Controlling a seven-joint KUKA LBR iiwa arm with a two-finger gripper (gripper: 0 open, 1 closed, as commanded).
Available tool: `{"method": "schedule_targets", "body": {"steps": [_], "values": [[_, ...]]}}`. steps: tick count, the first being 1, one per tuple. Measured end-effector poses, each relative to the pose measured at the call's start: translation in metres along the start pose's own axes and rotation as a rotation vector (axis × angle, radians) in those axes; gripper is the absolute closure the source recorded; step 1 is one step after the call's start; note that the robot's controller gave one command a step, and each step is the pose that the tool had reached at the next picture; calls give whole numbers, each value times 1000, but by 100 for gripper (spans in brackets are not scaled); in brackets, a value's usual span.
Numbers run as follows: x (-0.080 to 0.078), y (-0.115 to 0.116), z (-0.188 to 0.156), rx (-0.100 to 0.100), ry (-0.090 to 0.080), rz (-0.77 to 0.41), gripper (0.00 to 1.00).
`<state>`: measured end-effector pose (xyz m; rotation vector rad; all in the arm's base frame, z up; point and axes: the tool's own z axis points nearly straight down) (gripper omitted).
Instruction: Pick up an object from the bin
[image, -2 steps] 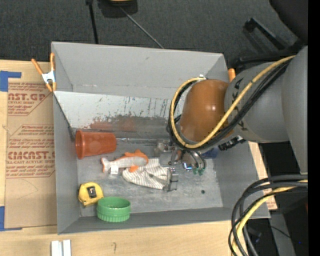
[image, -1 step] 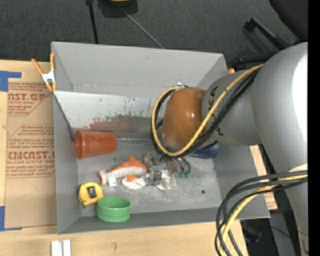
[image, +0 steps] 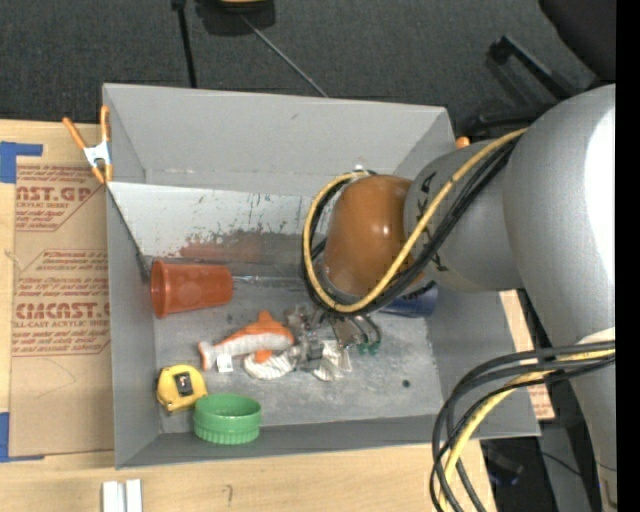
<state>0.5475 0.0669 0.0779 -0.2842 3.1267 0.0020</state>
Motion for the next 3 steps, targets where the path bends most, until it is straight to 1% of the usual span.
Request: {"method": "schedule_targets", "body": {"steps": [1, 2, 3], "values": [[-5, 45, -85, 0, 0, -10, 100], [-5, 45, -85, 0, 0, -10, 100], [-11, 27, -219, 2, -2, -14, 100]]}}
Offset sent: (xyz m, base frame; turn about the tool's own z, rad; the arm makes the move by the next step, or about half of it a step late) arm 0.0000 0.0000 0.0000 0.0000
